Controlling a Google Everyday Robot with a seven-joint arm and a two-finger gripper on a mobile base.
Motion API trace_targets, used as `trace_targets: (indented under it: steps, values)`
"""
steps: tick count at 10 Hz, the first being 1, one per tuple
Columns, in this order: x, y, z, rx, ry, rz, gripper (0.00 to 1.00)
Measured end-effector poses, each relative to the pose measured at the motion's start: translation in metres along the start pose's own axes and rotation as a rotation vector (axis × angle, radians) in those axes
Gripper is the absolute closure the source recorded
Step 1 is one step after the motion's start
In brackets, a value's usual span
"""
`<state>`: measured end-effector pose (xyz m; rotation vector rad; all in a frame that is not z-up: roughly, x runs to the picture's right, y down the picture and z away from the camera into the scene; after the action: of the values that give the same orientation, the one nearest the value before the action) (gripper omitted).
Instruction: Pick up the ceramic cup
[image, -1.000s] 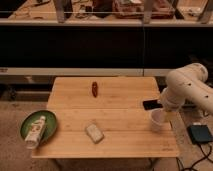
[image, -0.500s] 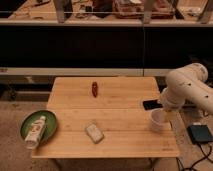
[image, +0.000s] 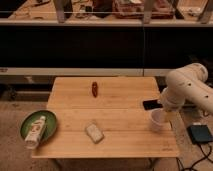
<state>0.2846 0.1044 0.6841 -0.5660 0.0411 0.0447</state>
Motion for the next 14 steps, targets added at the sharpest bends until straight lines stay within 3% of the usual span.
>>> trace_targets:
  steps: [12, 14]
  values:
    - [-0.0001, 0.0002, 0.0007, -0.001, -0.001, 0.000, 0.35]
    - [-0.0030, -0.0006, 0.0017, 0.002, -0.018, -0.015, 0.35]
